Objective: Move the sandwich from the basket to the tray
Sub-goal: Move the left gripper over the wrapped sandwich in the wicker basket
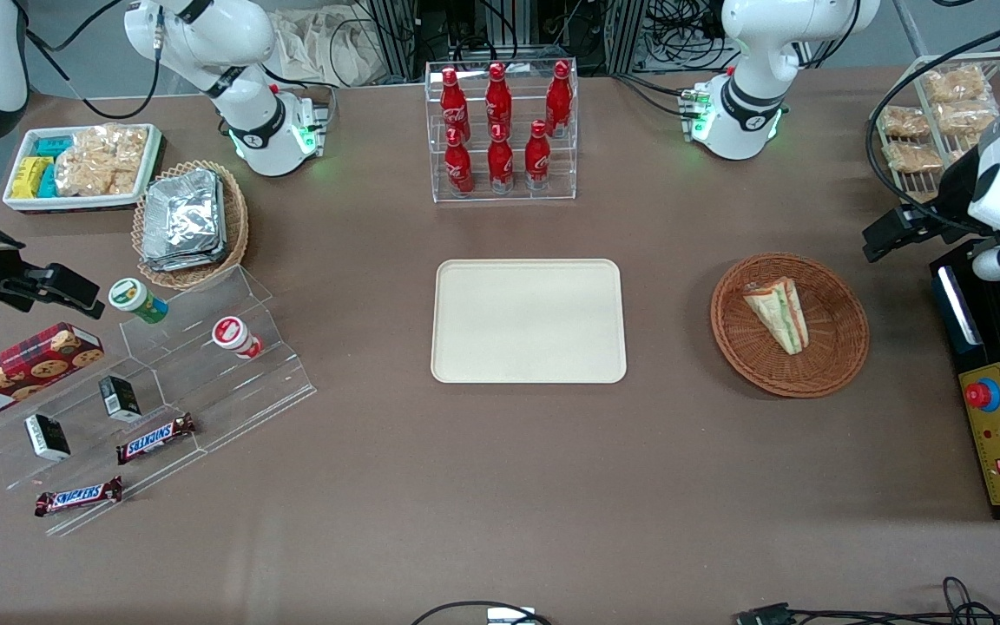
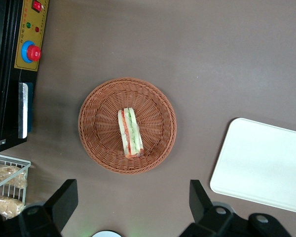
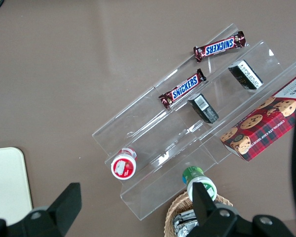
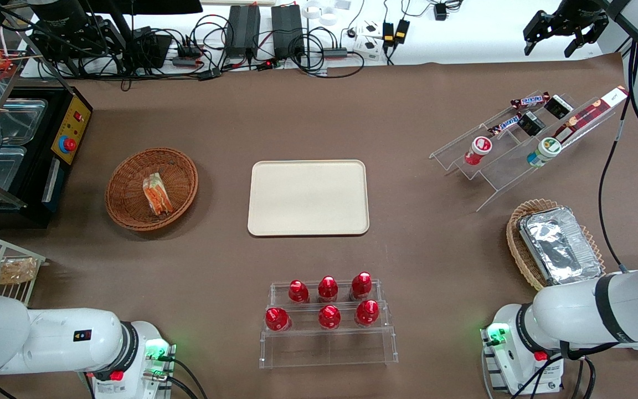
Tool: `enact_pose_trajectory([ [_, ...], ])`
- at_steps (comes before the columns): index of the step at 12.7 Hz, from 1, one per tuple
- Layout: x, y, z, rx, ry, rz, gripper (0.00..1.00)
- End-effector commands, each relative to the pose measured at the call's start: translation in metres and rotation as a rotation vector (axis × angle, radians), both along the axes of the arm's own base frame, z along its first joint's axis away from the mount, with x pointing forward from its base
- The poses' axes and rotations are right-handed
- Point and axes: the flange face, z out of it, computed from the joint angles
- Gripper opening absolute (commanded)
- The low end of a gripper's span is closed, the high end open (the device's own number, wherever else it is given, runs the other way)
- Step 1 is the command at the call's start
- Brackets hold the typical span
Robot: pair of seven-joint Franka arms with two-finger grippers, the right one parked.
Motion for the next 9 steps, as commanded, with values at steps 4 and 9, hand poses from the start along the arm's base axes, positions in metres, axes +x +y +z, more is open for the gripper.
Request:
enact_pose_trajectory([
  [4,0.002,-0.003,0.009,0.002,-0.021,0.031,1.00],
  [9,-0.002,0.029,0.009,-0.011,0.011,0.082,1.00],
])
